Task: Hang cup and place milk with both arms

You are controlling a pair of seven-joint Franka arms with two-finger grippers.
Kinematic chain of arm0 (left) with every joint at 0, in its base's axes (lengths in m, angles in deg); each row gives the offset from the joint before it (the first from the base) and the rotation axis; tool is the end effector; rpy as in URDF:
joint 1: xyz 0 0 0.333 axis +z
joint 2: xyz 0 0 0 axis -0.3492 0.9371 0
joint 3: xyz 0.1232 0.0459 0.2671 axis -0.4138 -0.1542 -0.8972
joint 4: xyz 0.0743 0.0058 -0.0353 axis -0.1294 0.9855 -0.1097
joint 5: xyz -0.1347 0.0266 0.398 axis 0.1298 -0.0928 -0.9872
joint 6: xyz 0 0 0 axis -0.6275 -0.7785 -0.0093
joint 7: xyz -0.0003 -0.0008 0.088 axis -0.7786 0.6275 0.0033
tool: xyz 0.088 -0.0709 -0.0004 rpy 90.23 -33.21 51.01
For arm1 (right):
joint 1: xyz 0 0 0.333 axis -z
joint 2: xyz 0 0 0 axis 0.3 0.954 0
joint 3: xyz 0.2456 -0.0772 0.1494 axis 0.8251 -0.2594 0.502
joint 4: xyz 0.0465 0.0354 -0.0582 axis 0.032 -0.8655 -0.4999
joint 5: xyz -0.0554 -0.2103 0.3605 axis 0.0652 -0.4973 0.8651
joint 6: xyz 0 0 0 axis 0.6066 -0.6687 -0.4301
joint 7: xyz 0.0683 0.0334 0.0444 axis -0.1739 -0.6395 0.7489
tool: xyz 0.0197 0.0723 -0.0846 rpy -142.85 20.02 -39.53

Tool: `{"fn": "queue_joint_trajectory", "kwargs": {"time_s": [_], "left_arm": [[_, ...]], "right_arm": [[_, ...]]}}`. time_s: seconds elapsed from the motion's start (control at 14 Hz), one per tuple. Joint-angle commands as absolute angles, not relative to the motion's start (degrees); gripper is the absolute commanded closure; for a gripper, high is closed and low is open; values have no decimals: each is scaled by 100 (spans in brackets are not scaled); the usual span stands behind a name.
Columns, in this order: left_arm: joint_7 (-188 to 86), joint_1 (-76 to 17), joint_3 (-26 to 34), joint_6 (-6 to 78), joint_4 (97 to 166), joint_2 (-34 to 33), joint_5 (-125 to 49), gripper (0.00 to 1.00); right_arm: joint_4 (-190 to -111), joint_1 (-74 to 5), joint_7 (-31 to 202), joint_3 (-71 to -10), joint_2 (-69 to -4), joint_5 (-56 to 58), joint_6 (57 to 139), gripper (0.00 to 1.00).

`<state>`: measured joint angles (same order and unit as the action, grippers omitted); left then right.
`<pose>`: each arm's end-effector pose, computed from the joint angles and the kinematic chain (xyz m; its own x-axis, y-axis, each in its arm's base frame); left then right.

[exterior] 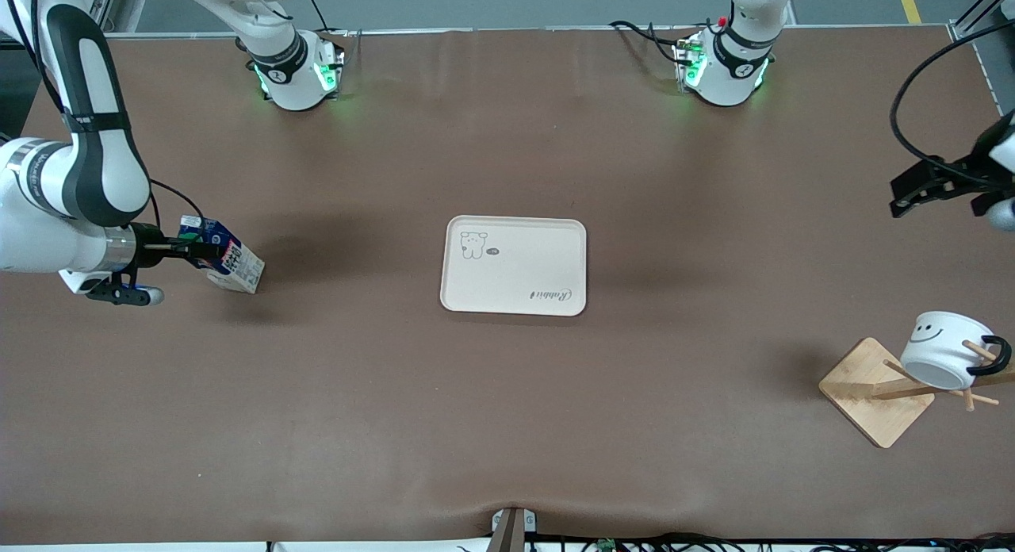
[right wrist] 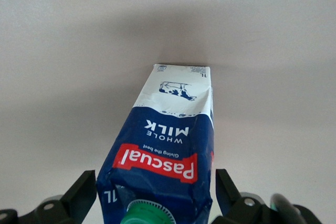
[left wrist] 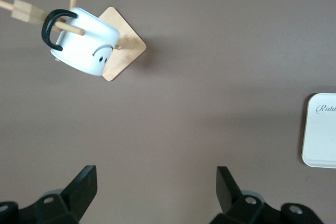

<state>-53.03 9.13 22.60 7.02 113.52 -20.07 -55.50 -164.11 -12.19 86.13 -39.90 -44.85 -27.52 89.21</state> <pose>0.6046 -0.0404 0.6208 0.9985 -0.0442 0.0314 -0.0413 -0.9955 -0.0857 0.5720 -0.0869 0.2791 0.9326 -0.1109 -0.3434 -0.1624 -0.9788 -0.1248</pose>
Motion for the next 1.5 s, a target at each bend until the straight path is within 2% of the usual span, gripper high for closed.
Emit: {"fn": "queue_joint_trajectory", "kwargs": {"time_s": [0.0, 0.29, 0.43, 0.64, 0.93, 1.29, 1.43], "left_arm": [[-5275, -142, 1063, 672, 11594, -2418, -5320, 0], [-5293, -1276, -108, 672, 11972, -2769, -4984, 0], [-5301, -1533, -383, 655, 12147, -2910, -4862, 0], [-5310, -1631, -410, 637, 12437, -3173, -4817, 0], [-5310, -1868, -805, 628, 12640, -3297, -4589, 0], [-5222, -1842, -691, 567, 12658, -3420, -4632, 0], [-5213, -1842, -682, 523, 12667, -3455, -4667, 0]], "right_arm": [[-16387, -1174, 8670, -3953, -4537, -2672, 8892, 0], [-15677, -1165, 8975, -3953, -4528, -2724, 8708, 0], [-15168, -1174, 9215, -3962, -4423, -2733, 8725, 0], [-13869, -1209, 9215, -3944, -4098, -2759, 8699, 0], [-12576, -1630, 9154, -3953, -3878, -3918, 8708, 0], [-12379, -1666, 9154, -3953, -4070, -3436, 8655, 0], [-12379, -1754, 9136, -3962, -4481, -3420, 8044, 0]]}}
